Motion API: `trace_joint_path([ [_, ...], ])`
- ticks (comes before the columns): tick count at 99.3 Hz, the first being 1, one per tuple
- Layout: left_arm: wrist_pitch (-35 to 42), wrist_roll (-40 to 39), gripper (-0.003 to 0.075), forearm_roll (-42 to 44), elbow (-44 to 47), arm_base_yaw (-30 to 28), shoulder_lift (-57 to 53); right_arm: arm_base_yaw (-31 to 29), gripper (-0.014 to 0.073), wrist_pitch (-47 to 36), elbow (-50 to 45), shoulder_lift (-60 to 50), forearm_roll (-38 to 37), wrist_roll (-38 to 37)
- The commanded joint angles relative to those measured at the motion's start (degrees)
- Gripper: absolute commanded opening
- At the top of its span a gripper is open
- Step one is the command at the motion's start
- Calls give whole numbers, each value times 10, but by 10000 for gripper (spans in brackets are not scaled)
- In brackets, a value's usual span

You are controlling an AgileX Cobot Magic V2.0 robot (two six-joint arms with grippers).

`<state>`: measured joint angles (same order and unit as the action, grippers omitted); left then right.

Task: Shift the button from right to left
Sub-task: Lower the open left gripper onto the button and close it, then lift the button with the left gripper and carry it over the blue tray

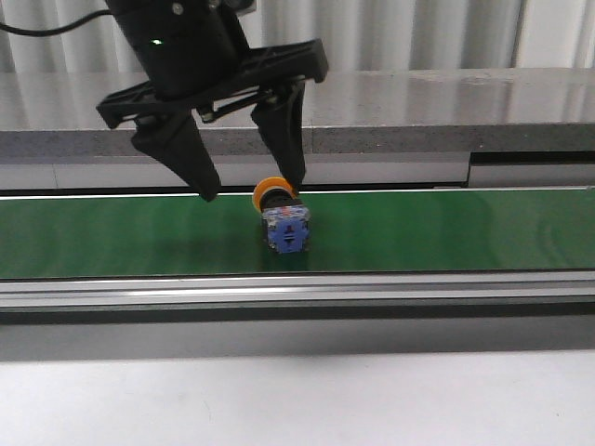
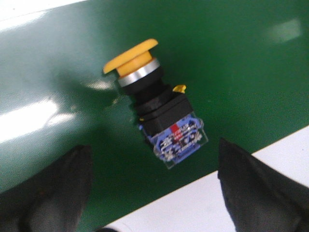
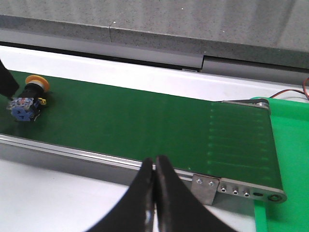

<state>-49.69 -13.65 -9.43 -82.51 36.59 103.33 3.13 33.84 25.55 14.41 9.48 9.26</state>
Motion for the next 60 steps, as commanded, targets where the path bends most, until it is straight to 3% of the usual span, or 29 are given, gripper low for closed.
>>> trace_joint_path([
  [1,8,-11,514,-24,-33,4,-6,1,-67,-45,14,4,5,4],
  [37,-6,-41,486,-13,-56,4,41,1,-67,-45,14,4,5,4],
  [60,-25,-55,156,17,-56,4,41,1,-67,-45,14,4,5,4],
])
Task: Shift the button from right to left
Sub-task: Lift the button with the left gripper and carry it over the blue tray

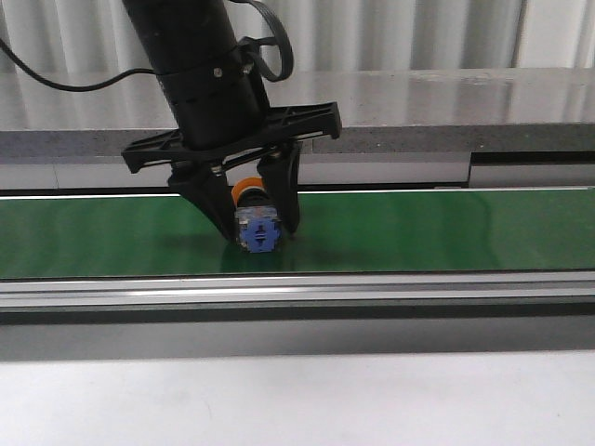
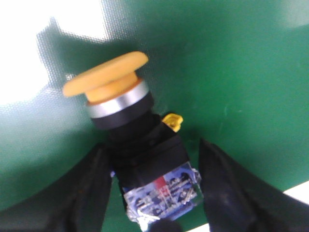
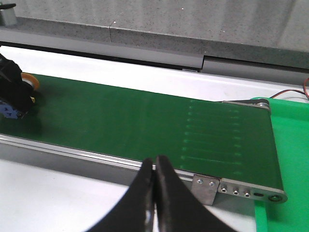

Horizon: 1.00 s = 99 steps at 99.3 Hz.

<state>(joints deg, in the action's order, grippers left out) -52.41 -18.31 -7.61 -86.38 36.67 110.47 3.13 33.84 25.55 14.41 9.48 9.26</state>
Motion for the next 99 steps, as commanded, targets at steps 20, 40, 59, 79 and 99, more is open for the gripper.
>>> trace_joint_path([
  [20,-31,-8,103,19,-31,3,-40,1,-67,-45,14,4,5,4],
  [40,-62,-3,103,68,-43,-18,-76,1,-67,-45,14,4,5,4],
  [59,-111,61,103,70,-43,-90,-115,1,-67,-45,14,4,5,4],
  [79,-175,183,103,70,-43,-207,-137,1,-67,-45,14,4,5,4],
  [99,-193,305,103,70,-38,-317,-136,1,-67,-45,14,4,5,4],
])
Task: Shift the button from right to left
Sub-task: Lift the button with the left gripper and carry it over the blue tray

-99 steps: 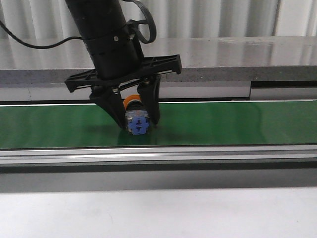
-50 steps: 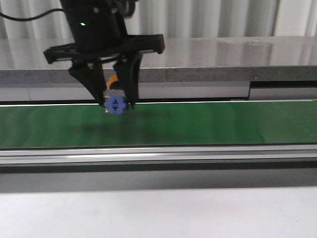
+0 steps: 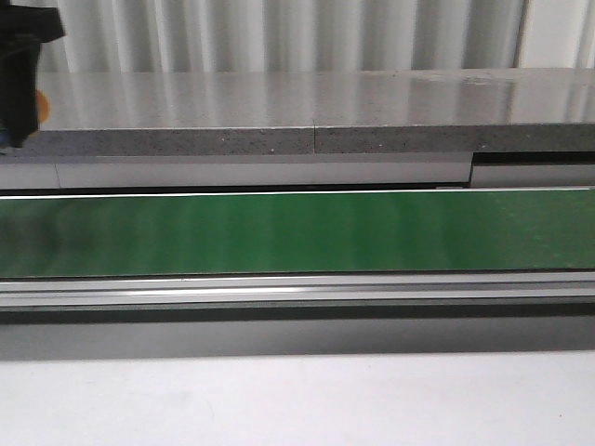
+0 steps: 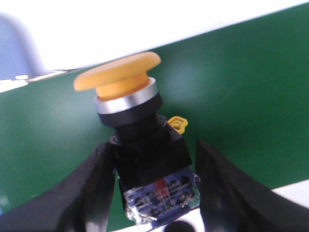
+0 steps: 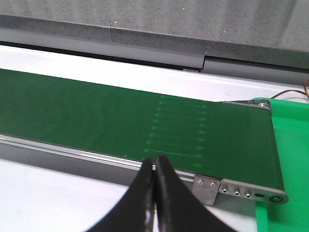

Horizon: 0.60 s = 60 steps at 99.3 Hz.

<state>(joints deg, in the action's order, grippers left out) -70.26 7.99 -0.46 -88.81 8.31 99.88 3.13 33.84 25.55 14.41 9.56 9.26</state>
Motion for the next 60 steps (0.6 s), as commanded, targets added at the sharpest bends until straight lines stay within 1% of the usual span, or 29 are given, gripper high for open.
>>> trace_joint_path([
  [1,-15,46,103,-2,-14,-41,-30,1,-67,-45,14,4,4,4],
  [18,-10,56,103,0,-14,-123,-29,1,-67,-45,14,4,4,4],
  [43,-7,172,103,0,-14,-229,-28,1,-67,-45,14,4,4,4],
  [60,23,178,103,0,-14,-281,-13,1,-67,-45,14,4,4,4],
])
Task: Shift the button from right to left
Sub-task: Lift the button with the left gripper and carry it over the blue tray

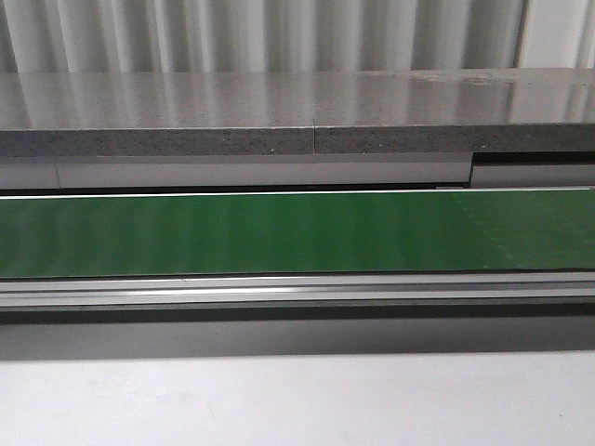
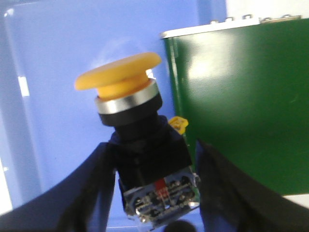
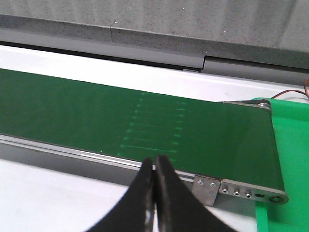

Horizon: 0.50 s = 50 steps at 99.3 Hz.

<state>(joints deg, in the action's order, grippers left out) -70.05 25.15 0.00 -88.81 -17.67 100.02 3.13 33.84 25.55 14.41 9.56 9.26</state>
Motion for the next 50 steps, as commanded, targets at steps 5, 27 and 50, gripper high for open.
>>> trace_joint_path([
  [5,28,7,103,-4,-14,-31,-5,1,-67,-45,14,4,4,4],
  [27,53,7,103,3,-14,-58,67,1,-67,-45,14,4,4,4],
  [50,93,12,103,30,-14,-59,143,1,-67,-45,14,4,4,4],
])
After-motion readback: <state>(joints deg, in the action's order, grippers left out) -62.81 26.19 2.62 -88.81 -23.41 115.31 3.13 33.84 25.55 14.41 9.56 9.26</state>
